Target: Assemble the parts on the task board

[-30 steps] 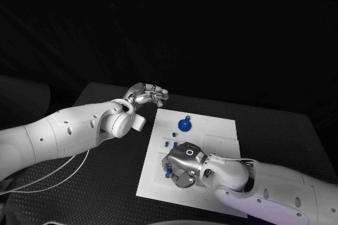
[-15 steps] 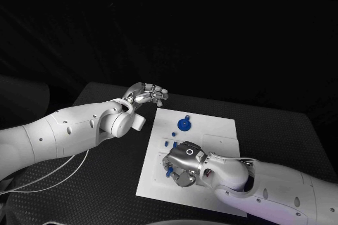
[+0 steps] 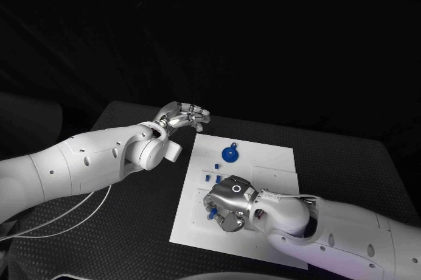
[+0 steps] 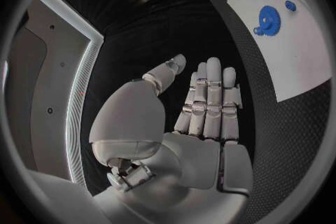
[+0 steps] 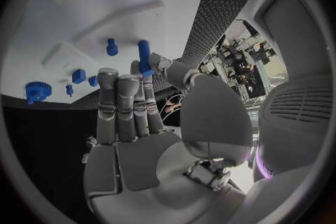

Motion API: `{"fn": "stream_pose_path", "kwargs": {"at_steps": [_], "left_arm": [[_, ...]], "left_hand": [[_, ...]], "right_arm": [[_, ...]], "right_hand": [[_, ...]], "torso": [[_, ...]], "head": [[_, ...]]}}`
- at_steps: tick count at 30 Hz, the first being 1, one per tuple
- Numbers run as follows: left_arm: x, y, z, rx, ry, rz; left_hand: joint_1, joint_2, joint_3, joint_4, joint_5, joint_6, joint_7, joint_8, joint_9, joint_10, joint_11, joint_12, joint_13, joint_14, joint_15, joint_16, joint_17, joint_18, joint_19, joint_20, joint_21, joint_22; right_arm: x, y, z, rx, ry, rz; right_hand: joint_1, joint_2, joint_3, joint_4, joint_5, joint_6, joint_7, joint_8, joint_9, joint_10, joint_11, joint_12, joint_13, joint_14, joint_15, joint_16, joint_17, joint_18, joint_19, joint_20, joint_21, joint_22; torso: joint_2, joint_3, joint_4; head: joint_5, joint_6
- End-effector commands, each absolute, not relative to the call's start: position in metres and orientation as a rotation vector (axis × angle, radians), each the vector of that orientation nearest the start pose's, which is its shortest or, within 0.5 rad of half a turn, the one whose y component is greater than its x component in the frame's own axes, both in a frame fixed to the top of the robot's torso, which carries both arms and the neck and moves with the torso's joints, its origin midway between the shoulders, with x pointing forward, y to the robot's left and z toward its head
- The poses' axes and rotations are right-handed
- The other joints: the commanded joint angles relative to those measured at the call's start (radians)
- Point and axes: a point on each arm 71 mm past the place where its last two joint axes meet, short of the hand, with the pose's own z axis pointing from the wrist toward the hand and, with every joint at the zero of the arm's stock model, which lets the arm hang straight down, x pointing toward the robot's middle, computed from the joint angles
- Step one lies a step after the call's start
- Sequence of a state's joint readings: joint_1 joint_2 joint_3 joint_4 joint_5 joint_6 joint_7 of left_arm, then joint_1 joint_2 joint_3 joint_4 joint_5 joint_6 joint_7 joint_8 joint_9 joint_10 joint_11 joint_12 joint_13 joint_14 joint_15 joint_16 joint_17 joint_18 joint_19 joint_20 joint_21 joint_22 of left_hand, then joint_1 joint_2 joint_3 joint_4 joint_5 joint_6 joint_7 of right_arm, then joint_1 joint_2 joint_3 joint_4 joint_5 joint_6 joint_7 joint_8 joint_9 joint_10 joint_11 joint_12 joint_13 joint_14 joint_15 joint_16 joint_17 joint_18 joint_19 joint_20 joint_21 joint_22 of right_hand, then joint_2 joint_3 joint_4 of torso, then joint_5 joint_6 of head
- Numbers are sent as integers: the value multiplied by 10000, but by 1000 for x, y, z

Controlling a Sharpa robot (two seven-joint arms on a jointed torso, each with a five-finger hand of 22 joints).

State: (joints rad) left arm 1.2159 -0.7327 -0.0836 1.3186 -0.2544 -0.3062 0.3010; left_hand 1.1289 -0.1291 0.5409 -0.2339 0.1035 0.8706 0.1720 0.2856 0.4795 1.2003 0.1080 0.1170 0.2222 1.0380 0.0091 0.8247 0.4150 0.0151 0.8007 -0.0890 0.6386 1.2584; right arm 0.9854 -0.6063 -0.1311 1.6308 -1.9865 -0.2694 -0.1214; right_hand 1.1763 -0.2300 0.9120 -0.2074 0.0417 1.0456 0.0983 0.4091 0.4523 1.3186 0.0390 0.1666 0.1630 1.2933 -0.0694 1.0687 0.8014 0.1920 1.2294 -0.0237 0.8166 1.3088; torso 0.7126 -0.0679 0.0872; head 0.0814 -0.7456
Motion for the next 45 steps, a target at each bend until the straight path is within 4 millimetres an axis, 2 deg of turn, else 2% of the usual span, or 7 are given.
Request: {"fn": "stream_pose_path", "kwargs": {"at_steps": [1,23,45], "left_arm": [[522,208,-199,-8828,15532,-13499],[522,208,-199,-8829,15550,-13510],[521,207,-199,-8832,15586,-13524]], "left_hand": [[-66,-14,-9,27,51,-84,-7,23,-15,38,-19,-17,-10,77,16,-56,16,155,64,15,-51,12],[-72,-5,-11,36,50,-92,-3,23,-17,36,-17,-18,-15,79,18,-71,36,153,67,16,-63,21],[-78,0,-13,44,49,-106,1,19,-21,32,-15,-22,-21,78,19,-90,57,152,68,16,-76,32]], "right_arm": [[363,-47,-286,-8266,16390,8099],[361,-41,-279,-7678,15462,8382],[362,-43,-286,-8271,16219,7933]], "right_hand": [[82,100,57,-8,68,76,-19,49,10,168,-36,37,290,15,-69,52,13,698,45,-21,63,182],[86,82,101,-54,69,112,-34,58,35,206,-49,42,322,31,-82,75,38,698,58,-25,98,184],[65,71,124,-57,68,118,-36,52,47,213,-51,35,337,36,-84,89,55,698,66,-22,118,183]], "torso": [[2,0,4],[6,7,2],[5,-1,-3]], "head": [[-4,-15],[-9,10],[-22,-44]]}}
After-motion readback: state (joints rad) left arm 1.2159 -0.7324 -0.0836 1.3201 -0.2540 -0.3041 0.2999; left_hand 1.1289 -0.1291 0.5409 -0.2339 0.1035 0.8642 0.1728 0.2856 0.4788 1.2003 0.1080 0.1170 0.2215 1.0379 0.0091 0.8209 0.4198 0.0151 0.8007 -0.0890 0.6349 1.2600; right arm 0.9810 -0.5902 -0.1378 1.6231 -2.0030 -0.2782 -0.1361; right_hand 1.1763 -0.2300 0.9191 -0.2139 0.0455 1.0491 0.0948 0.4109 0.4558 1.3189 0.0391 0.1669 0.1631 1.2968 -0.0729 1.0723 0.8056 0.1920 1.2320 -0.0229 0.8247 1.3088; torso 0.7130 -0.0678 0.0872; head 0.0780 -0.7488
